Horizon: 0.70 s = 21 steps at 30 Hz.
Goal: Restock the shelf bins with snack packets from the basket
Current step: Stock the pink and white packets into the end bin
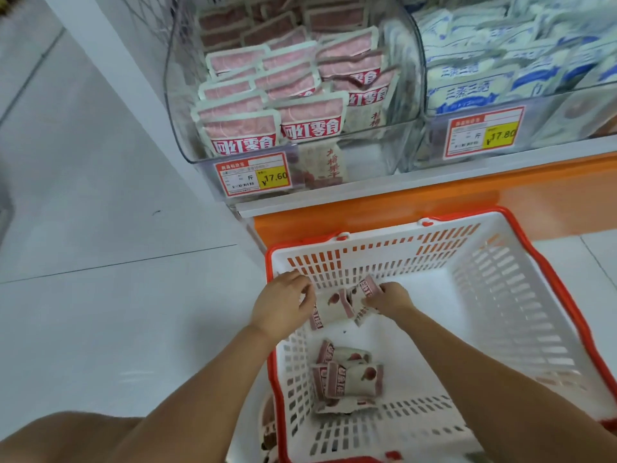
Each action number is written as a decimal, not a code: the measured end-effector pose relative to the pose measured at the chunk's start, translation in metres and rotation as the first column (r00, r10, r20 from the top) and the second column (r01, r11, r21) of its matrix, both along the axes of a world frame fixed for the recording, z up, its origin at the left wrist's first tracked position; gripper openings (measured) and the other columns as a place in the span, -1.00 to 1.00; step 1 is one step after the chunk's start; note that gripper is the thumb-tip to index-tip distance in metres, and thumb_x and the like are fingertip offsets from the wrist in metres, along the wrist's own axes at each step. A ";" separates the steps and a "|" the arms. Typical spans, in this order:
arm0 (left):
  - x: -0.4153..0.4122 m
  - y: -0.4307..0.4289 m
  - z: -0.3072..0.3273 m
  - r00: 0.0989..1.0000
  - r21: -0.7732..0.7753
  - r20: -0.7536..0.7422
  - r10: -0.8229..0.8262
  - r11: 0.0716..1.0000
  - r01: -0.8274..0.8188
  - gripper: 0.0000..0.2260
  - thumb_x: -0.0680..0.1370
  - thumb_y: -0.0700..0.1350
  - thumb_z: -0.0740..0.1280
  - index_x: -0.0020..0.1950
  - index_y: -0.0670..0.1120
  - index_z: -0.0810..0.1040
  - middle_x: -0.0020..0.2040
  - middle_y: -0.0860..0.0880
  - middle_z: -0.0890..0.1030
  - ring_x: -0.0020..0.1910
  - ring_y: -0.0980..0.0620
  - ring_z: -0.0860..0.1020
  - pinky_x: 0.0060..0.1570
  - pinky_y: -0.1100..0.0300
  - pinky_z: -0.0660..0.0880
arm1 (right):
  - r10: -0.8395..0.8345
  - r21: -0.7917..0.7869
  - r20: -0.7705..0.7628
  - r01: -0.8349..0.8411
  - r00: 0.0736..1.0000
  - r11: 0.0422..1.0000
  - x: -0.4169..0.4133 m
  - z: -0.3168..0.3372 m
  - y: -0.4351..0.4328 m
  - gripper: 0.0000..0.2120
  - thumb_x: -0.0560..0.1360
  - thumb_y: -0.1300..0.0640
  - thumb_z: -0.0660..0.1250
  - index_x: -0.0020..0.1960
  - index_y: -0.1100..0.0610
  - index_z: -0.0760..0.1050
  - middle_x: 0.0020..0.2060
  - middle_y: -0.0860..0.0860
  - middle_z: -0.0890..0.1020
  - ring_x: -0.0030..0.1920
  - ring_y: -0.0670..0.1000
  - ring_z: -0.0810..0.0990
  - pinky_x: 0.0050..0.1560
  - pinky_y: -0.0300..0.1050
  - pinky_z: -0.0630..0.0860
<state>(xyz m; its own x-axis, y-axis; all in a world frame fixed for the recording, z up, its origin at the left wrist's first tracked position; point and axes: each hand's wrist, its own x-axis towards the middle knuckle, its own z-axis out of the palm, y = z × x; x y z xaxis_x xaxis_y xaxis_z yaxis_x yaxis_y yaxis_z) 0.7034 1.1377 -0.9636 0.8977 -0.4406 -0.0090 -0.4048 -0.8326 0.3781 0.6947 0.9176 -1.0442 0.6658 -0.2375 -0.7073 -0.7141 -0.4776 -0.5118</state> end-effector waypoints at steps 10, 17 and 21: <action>0.012 -0.060 0.057 0.989 0.036 -0.145 -0.030 0.999 0.035 -0.78 0.62 -0.11 0.16 -0.01 -0.15 0.57 -0.12 -0.09 0.60 -0.19 -0.05 0.56 -0.21 0.19 0.43 | 0.449 -0.322 0.446 -0.329 0.774 0.888 0.015 0.199 -0.033 -0.89 0.45 0.08 0.43 -0.06 0.08 0.58 -0.28 -0.10 0.61 -0.35 -0.08 0.50 -0.46 -0.32 0.30; 0.017 -0.069 0.179 0.978 -0.225 0.204 -0.034 0.971 0.080 -0.83 0.59 -0.16 0.22 0.03 -0.12 0.60 -0.05 0.01 0.60 -0.09 0.09 0.51 -0.12 0.30 0.39 | 0.417 -0.376 0.799 -0.180 0.434 0.909 -0.006 0.319 -0.043 -0.83 0.41 0.08 0.47 -0.13 0.10 0.50 -0.34 -0.07 0.58 -0.32 -0.11 0.50 -0.30 -0.21 0.37; 0.012 -0.044 0.205 0.936 -0.299 0.334 0.109 0.954 -0.005 -0.77 0.62 -0.11 0.18 0.20 -0.07 0.56 0.06 0.13 0.49 0.04 0.23 0.39 0.00 0.48 0.28 | 0.446 -0.429 0.817 -0.132 0.366 0.894 0.016 0.362 -0.045 -0.80 0.41 0.07 0.47 -0.17 0.12 0.48 -0.35 -0.05 0.54 -0.32 -0.03 0.44 -0.35 -0.23 0.27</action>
